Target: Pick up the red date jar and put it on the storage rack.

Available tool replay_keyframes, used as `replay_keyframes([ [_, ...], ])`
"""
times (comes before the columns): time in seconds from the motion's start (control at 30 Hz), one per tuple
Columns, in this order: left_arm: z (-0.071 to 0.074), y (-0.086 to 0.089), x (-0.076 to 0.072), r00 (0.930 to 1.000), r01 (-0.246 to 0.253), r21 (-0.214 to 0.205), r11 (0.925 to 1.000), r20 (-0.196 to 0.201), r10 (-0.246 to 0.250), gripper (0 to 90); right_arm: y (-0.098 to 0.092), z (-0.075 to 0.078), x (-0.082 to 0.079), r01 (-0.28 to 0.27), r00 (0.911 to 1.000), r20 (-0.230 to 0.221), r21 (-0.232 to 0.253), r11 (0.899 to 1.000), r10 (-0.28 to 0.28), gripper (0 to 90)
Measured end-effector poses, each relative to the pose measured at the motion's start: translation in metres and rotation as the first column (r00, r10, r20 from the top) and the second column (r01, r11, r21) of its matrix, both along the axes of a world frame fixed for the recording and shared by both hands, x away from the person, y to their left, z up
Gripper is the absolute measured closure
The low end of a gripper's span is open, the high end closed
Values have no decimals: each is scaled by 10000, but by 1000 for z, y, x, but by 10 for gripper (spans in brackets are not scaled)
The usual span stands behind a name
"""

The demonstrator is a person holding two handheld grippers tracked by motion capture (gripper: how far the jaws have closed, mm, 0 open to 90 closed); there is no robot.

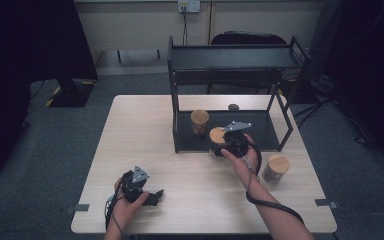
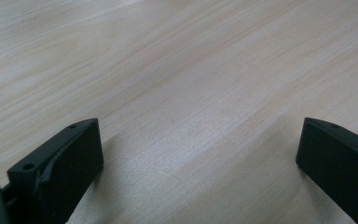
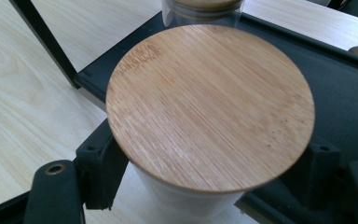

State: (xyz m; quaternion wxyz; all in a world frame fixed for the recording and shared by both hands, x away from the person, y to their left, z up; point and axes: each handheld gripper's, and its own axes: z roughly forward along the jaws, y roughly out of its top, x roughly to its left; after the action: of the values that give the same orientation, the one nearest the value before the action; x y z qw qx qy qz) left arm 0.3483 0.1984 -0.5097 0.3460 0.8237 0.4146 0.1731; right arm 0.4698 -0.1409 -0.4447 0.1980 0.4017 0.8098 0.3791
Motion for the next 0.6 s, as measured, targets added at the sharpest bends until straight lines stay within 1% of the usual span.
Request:
replay_keyframes([
  [0.07, 0, 0, 0, 10000, 0, 7, 10000, -3, 0, 1, 1, 0, 2, 10, 10000, 40, -144, 9999, -9, 253],
  [0.5, 0, 0, 0, 10000, 3, 4, 10000, 0, -3, 1, 4, 1, 16, 116, 9999, 60, -189, 9998, -115, 253],
  [0.6, 0, 0, 0, 10000, 2, 2, 10000, 0, -2, 1, 4, 1, 19, 159, 9999, 41, -119, 9998, -158, 253],
])
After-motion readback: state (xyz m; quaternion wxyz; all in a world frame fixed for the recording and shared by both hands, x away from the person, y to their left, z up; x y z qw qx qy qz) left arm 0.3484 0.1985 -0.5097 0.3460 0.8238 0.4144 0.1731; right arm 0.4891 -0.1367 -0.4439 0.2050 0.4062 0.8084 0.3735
